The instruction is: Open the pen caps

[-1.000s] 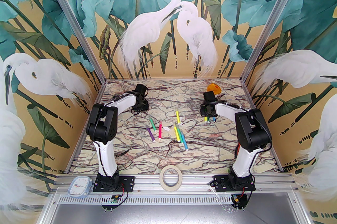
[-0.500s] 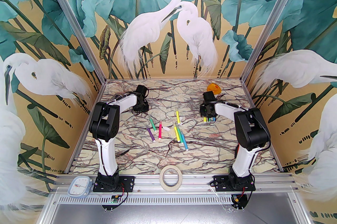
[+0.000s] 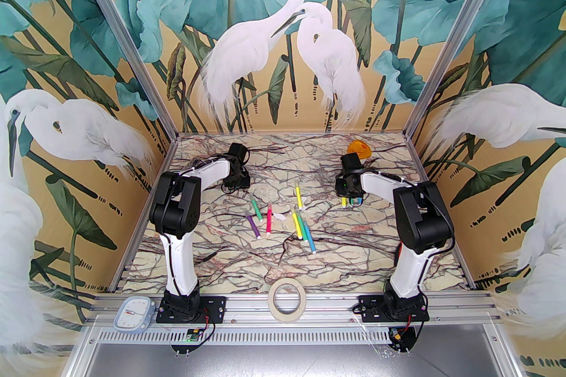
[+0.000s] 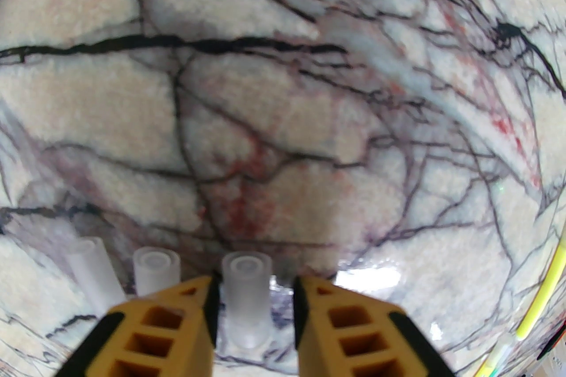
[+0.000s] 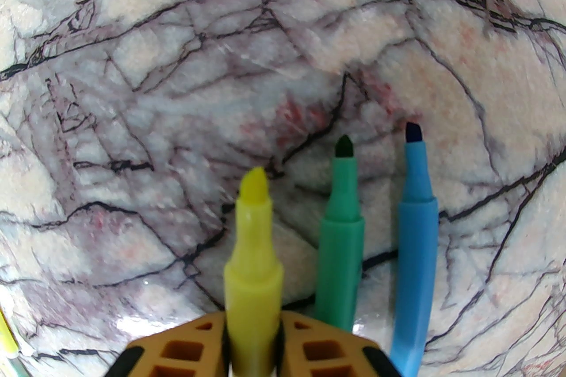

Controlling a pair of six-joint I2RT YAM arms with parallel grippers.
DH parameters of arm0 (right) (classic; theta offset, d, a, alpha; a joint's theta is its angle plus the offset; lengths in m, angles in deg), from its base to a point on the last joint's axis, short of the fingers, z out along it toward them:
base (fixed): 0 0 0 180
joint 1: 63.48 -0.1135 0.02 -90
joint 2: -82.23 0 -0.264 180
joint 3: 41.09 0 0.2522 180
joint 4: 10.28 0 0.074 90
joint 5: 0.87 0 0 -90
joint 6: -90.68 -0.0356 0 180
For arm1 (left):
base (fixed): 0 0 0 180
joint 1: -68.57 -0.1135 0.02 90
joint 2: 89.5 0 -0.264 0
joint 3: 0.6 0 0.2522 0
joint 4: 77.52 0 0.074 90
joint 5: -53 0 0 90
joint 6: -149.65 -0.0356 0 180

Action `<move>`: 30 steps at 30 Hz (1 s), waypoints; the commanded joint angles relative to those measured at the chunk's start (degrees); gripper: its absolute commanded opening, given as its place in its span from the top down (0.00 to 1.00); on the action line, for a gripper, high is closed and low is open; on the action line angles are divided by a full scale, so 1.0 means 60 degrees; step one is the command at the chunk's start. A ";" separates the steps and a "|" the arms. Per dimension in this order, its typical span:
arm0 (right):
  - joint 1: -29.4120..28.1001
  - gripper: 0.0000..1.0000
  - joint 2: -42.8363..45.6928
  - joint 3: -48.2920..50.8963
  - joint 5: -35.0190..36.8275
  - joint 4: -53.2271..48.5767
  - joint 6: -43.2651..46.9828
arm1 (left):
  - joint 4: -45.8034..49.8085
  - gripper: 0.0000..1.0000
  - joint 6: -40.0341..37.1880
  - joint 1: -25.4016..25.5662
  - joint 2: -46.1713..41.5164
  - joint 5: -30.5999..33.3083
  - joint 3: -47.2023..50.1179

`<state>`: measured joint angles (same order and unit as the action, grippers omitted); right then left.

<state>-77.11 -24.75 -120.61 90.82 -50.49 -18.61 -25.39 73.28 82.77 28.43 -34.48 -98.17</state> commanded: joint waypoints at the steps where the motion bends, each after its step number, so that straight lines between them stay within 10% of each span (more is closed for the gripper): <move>1: 0.0016 0.72 0.0167 -0.0232 0.0053 -0.0244 0.0137 | 0.0116 0.62 -0.0143 -0.0052 -0.0661 -0.0526 0.0095; 15: -0.1229 0.56 0.1435 -0.0129 0.0509 -0.1255 0.1177 | -0.1861 0.28 -0.0205 -0.0052 -0.4045 -0.1137 0.2792; 30: -0.3568 0.54 0.1925 0.0220 -0.0657 -0.2557 0.0639 | -0.4762 0.13 -0.0274 -0.0052 -0.7825 -0.1182 0.7006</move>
<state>-97.11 -15.74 -120.41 89.03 -63.13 -12.90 -48.49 72.23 82.77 -15.98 -40.84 -57.93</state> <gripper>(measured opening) 0.462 0.861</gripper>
